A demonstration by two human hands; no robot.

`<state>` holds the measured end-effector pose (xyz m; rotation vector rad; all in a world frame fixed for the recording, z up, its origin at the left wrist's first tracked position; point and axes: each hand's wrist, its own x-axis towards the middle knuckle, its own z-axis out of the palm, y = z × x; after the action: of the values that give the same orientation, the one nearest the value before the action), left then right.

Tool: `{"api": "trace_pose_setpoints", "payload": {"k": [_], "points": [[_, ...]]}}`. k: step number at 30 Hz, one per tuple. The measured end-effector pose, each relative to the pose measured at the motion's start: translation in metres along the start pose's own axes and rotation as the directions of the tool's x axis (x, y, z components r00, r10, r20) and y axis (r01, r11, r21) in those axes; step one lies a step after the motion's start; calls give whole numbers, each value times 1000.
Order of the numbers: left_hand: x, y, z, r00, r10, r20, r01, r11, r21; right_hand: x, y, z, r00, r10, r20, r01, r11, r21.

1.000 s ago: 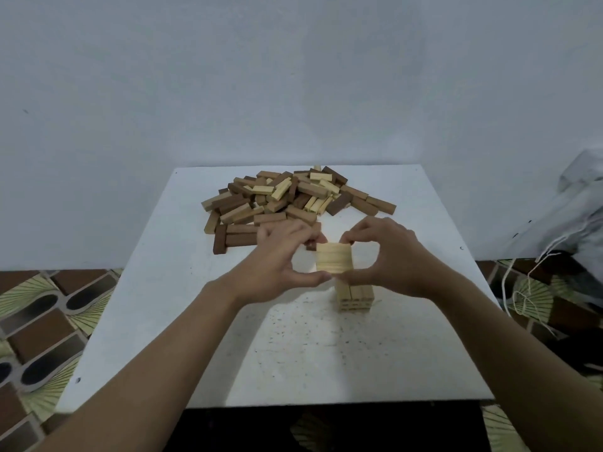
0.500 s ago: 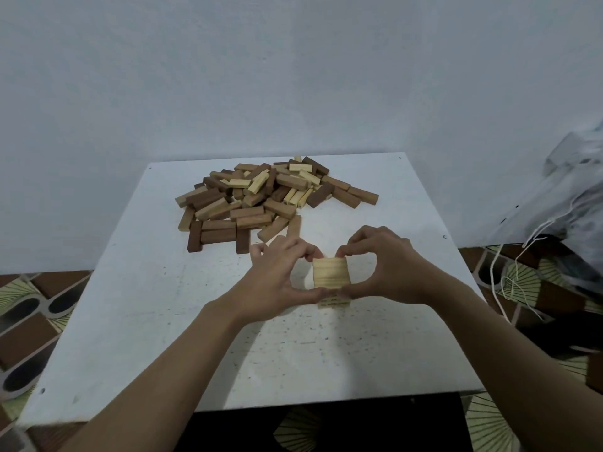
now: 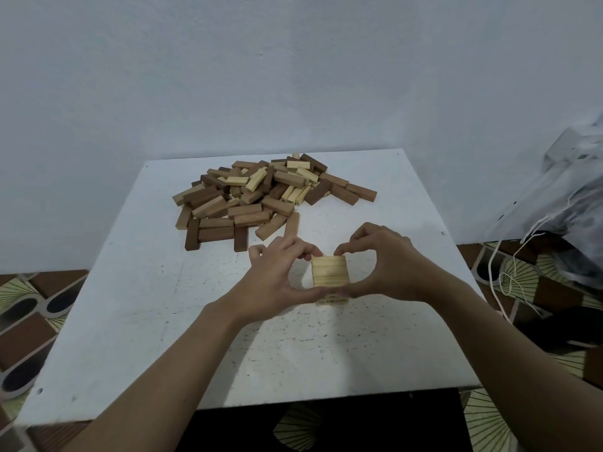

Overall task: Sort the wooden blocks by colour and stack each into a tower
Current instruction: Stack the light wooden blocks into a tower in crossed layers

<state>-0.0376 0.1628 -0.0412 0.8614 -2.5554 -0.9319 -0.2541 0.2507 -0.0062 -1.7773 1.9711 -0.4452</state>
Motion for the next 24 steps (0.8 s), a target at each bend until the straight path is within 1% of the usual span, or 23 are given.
{"api": "trace_pose_setpoints", "payload": {"k": [4, 7, 11, 24], "points": [[-3, -3, 2, 1000, -10, 0, 10, 999, -33, -5, 2, 2, 1000, 18, -1, -18, 998, 63], [-6, -5, 3, 1000, -20, -15, 19, 998, -65, -10, 5, 8, 999, 24, -35, -19, 990, 138], [-8, -5, 3, 999, -39, -6, 38, 995, -93, -14, 9, 15, 996, 36, -87, -18, 981, 194], [-10, -3, 5, 999, -46, -12, 44, 991, -124, -17, 16, 22, 989, 15, -148, 30, 954, 298]]}}
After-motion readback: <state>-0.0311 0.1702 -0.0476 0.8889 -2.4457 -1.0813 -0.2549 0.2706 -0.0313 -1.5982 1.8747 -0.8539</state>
